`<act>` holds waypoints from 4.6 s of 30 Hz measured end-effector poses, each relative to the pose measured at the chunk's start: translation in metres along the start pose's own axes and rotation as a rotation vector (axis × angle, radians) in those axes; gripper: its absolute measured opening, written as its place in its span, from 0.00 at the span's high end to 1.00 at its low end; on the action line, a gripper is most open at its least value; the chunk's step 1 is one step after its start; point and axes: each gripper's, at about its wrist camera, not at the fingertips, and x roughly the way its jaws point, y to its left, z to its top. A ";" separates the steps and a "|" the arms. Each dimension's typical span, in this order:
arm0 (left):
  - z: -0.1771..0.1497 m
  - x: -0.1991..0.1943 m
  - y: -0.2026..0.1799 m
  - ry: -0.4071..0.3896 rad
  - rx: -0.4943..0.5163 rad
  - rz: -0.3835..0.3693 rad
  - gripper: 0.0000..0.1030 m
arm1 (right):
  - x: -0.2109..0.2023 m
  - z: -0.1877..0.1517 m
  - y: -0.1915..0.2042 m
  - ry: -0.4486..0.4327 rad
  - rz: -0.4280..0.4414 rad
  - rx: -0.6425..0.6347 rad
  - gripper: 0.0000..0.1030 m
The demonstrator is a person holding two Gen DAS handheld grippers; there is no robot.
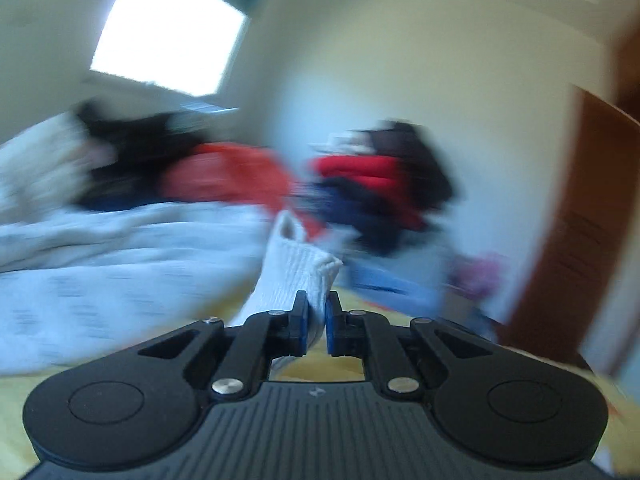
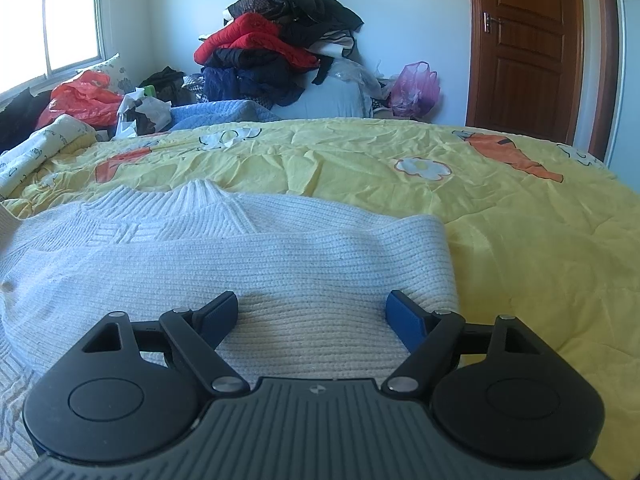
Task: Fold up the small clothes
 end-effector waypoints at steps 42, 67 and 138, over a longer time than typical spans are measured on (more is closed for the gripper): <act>-0.162 -0.061 -0.028 0.428 0.081 -0.199 0.00 | 0.018 0.036 0.127 0.344 0.347 0.153 0.83; -0.161 -0.063 -0.028 0.428 0.089 -0.196 0.00 | -0.038 0.030 0.013 0.233 0.202 0.119 0.91; -0.175 -0.060 -0.074 0.493 0.392 -0.151 0.00 | -0.133 -0.103 0.078 0.078 0.021 -0.091 0.06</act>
